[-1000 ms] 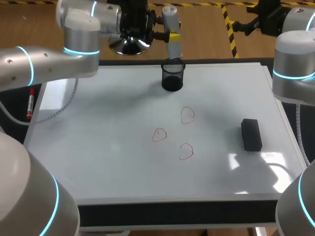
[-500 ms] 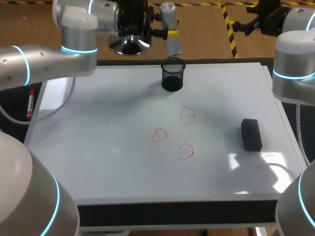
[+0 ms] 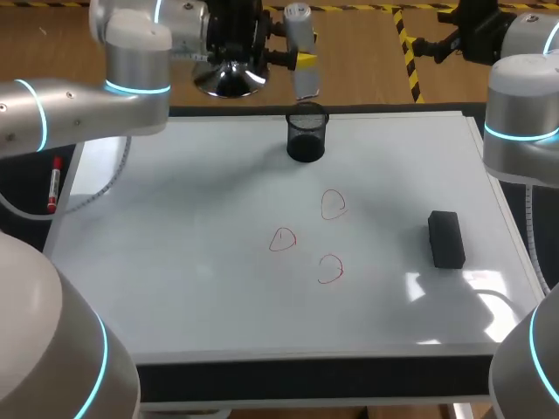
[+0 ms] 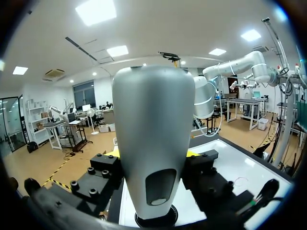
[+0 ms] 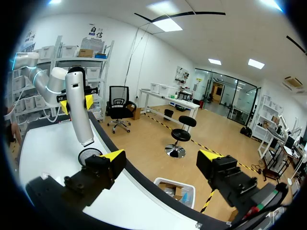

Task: Pick up the inspection probe, press it on each red-marked spot on the whiteboard one by one, put down the probe, pick up the eraser, and wipe off all the red marks.

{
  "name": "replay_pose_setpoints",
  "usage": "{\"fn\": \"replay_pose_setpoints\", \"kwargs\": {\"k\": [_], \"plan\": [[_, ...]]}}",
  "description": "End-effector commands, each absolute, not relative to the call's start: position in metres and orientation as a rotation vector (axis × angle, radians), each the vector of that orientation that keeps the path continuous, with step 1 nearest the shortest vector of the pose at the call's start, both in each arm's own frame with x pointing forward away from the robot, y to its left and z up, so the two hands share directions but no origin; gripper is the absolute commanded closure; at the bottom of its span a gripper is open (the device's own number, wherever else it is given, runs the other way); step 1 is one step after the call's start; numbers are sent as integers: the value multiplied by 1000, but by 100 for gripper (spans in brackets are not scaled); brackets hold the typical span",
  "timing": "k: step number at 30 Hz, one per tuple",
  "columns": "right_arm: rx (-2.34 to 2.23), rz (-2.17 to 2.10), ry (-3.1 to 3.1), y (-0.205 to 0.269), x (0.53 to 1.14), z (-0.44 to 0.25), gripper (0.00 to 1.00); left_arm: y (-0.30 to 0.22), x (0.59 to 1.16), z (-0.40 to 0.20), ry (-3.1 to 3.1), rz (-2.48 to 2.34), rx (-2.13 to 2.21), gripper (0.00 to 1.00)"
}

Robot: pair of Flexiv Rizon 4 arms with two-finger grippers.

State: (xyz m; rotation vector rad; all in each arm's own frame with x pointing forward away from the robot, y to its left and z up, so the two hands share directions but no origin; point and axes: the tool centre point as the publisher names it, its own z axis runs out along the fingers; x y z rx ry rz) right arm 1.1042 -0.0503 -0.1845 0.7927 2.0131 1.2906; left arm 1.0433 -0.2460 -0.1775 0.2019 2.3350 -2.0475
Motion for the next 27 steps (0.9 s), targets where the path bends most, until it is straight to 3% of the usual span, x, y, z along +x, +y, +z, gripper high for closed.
{"fn": "replay_pose_setpoints", "kwargs": {"k": [1, 27], "plan": [[793, 1291, 2013, -50, 1104, -184, 0, -246, 1043, -176, 2335, -2044, 200, 100], [793, 1291, 2013, -50, 1104, -184, 0, -226, 1032, -169, 2361, -2087, 302, 100]]}}
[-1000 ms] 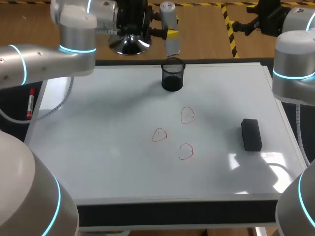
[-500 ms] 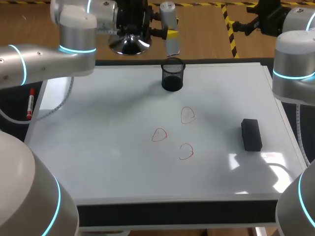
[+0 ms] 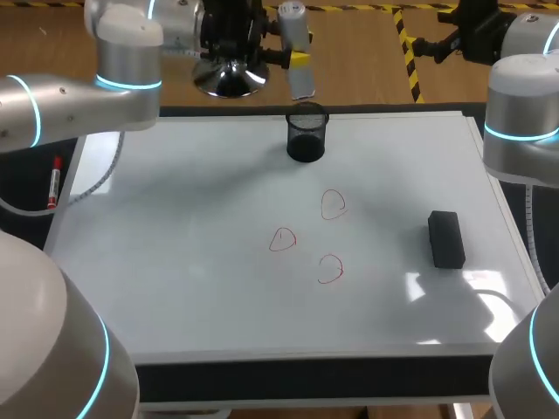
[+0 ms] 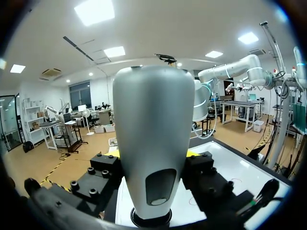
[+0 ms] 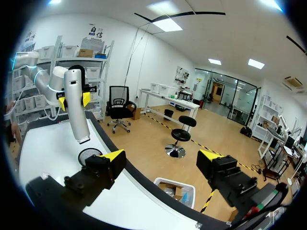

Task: Pick up the inspection probe, press it on each red-marked spot on the whiteboard one by one, put down the probe, pick up the eraser, and wipe off all the red marks.

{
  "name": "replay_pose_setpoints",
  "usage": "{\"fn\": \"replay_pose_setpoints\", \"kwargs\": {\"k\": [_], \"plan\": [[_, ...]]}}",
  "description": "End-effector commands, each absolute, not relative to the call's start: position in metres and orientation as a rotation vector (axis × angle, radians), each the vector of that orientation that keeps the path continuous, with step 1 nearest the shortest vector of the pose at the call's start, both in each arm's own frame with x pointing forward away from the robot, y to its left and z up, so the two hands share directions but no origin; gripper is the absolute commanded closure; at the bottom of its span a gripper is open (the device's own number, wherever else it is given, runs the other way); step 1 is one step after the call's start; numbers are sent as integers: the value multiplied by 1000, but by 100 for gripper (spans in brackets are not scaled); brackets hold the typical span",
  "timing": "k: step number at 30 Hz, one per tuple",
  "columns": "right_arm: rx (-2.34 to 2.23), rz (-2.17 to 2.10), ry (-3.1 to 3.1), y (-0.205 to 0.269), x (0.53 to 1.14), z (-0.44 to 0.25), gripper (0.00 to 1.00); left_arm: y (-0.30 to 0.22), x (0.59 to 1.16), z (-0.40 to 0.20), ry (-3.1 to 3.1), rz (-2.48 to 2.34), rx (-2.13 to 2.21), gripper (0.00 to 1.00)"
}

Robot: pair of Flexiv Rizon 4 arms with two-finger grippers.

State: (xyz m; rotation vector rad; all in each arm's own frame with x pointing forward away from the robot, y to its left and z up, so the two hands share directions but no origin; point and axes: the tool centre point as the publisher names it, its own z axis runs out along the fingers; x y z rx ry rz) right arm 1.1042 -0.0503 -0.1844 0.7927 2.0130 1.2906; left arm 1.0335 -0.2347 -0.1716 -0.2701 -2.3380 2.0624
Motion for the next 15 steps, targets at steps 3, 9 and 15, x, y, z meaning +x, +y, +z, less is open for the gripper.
{"fn": "replay_pose_setpoints", "kwargs": {"k": [3, 9, 15], "plan": [[793, 1291, 2013, -50, 1104, -184, 0, -220, 1027, -169, -2308, 2061, -325, 100], [793, 1291, 2013, -50, 1104, -184, 0, -209, 1015, -168, -2296, 2046, -374, 100], [793, 1291, 2013, -50, 1104, -184, 0, -195, 1001, -171, -2307, 2018, -418, 100]]}}
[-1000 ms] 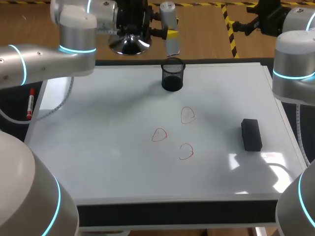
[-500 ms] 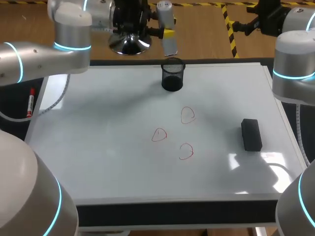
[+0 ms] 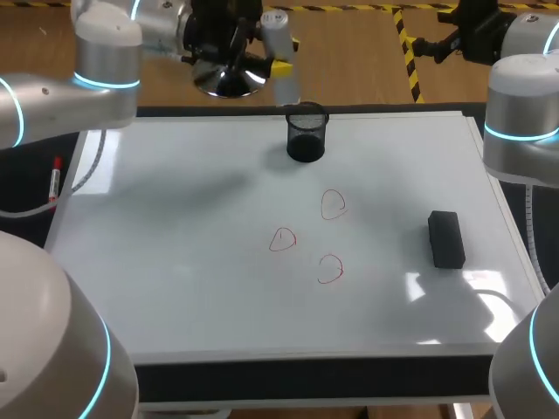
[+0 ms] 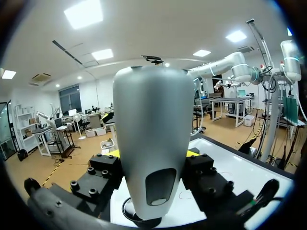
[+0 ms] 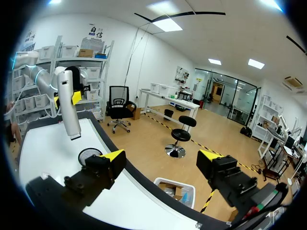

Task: Pick up the inspection probe, press it on each red-marked spot on the whiteboard one by one, put down the probe, pick up the eraser, and wipe off all the red marks.

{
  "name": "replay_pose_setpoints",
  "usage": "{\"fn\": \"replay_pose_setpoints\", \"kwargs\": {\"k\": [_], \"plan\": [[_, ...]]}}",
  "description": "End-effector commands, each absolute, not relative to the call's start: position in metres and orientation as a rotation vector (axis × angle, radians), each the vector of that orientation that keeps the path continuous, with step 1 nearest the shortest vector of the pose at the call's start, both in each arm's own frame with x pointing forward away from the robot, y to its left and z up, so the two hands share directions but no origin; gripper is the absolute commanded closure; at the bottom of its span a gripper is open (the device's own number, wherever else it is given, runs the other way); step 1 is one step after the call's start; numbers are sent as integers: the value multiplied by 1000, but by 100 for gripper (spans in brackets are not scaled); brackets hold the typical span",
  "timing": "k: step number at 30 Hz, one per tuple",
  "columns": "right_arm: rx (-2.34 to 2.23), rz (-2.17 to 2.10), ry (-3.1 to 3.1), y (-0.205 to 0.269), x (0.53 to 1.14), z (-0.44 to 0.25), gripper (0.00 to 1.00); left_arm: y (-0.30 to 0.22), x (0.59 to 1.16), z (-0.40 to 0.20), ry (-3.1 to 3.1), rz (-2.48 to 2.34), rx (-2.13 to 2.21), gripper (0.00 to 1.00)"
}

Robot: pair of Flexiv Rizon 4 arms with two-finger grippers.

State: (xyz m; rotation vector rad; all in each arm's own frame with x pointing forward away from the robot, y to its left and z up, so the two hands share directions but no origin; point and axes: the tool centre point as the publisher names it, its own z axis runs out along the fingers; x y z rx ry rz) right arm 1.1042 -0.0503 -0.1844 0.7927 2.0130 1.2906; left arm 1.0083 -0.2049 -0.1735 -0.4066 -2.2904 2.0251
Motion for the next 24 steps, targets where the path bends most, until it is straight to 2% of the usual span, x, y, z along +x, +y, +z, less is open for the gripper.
{"fn": "replay_pose_setpoints", "kwargs": {"k": [1, 24], "plan": [[793, 1291, 2013, -50, 1104, -184, 0, -192, 999, -171, -2307, 2017, -417, 100], [793, 1291, 2013, -50, 1104, -184, 0, -131, 952, -179, -2369, 1975, -400, 100]]}}
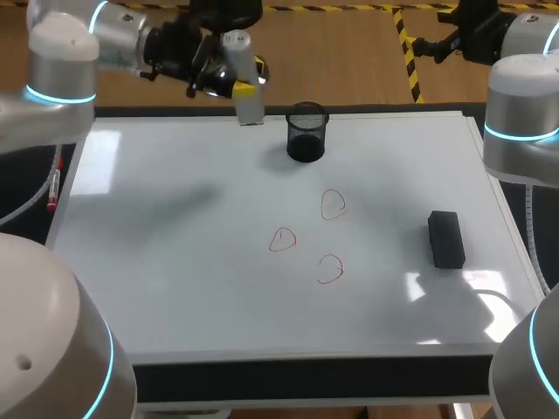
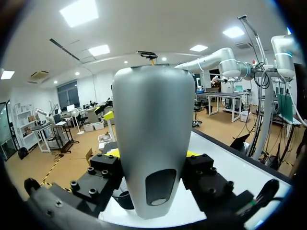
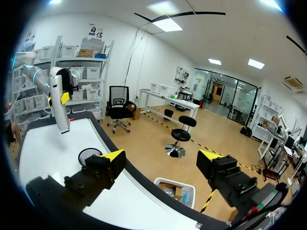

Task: Pick up the inspection probe, press it on each red-marked spot on the whiteboard one by one, put down the probe, pick up the eraser, and wipe off all the red marks.

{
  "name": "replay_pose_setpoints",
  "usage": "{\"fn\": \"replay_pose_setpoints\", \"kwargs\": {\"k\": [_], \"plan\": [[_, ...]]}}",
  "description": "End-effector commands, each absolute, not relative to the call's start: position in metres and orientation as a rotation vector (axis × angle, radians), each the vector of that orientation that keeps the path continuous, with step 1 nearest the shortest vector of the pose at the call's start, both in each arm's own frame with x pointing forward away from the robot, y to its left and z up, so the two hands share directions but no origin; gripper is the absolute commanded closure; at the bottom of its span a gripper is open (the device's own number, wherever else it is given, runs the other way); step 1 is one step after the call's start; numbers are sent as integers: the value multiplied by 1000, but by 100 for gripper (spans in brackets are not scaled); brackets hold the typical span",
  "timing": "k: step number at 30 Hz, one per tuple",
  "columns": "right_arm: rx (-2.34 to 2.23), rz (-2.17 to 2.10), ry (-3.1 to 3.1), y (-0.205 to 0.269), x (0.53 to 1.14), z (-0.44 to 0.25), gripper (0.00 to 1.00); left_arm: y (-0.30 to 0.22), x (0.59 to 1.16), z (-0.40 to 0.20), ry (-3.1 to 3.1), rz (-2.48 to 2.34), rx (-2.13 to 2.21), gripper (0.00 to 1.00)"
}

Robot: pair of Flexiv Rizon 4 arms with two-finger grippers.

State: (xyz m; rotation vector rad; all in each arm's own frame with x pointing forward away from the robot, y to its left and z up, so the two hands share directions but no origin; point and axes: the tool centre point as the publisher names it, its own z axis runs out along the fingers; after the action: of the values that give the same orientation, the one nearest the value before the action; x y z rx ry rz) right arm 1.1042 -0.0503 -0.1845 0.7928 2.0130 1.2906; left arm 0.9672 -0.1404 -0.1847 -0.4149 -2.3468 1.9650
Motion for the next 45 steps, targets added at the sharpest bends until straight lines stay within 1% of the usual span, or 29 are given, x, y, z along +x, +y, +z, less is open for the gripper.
{"fn": "replay_pose_setpoints", "kwargs": {"k": [1, 20, 29, 36, 45], "plan": [[793, 1291, 2013, -50, 1104, -184, 0, -128, 948, -179, -2377, 1971, -402, 100], [793, 1291, 2013, -50, 1104, -184, 0, -85, 900, -183, -2354, 1927, -385, 100], [793, 1291, 2013, -50, 1104, -184, 0, -69, 868, -187, -2311, 1910, -398, 100], [793, 1291, 2013, -50, 1104, -184, 0, -65, 851, -192, -2292, 1892, -410, 100], [793, 1291, 2013, -50, 1104, -184, 0, -65, 844, -206, -2290, 1868, -391, 100]]}}
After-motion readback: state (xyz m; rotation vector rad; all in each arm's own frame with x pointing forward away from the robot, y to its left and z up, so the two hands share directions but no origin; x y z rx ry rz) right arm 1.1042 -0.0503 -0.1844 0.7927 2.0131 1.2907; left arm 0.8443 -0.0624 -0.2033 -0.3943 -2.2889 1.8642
